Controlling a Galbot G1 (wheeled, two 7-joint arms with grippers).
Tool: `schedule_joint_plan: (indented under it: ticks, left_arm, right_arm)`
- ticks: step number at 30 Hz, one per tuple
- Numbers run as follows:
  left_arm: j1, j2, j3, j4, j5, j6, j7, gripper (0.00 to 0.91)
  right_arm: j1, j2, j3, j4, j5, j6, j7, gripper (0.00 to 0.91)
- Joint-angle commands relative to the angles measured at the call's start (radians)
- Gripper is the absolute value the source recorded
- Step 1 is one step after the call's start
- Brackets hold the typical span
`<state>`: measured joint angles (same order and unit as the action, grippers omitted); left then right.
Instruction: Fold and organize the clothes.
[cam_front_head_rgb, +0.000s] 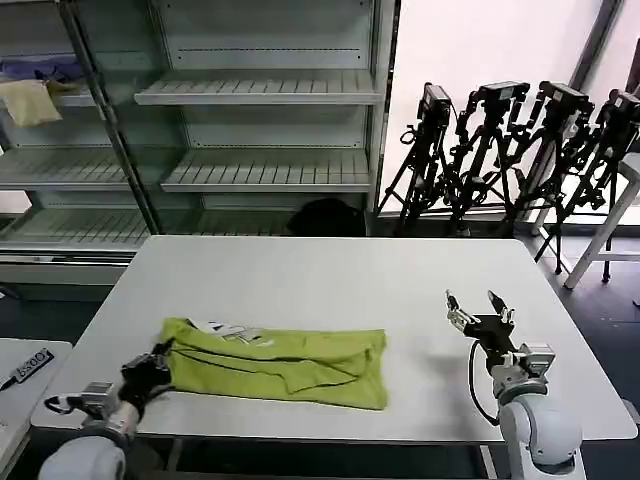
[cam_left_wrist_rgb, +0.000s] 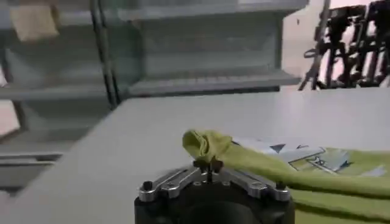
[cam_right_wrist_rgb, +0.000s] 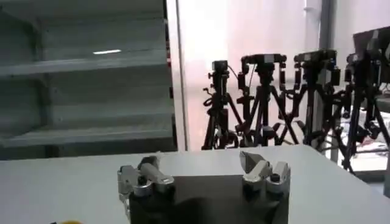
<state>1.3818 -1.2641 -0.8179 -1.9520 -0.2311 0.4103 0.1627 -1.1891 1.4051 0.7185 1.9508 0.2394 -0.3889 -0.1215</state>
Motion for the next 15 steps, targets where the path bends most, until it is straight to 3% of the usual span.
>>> schedule_joint_plan:
  ticks: [1,8,14,15]
  left_arm:
    - [-0.033,0.169,-0.276,0.075,0.132,-0.098,0.132,0.000]
    - [-0.047,0.217,-0.305,0.011,0.146,-0.088,0.166,0.000]
    - [0.027,0.118,-0.132,-0.198,0.175,-0.058,0.172,0.000]
    - [0.038,0.093,-0.043,-0.239,0.206,-0.053,0.170,0.000]
  right_arm:
    - [0.004,-0.002,0.000,-0.016,0.002,0.000,0.002,0.907]
    - [0.000,-0.004,0.007,-0.020,0.002,0.000,0.002,0.907]
    - [-0.005,0.005,0.006,-0.022,-0.002,0.001,0.002,0.907]
    - [-0.006,0.008,0.006,-0.021,-0.002,0.001,0.002,0.907]
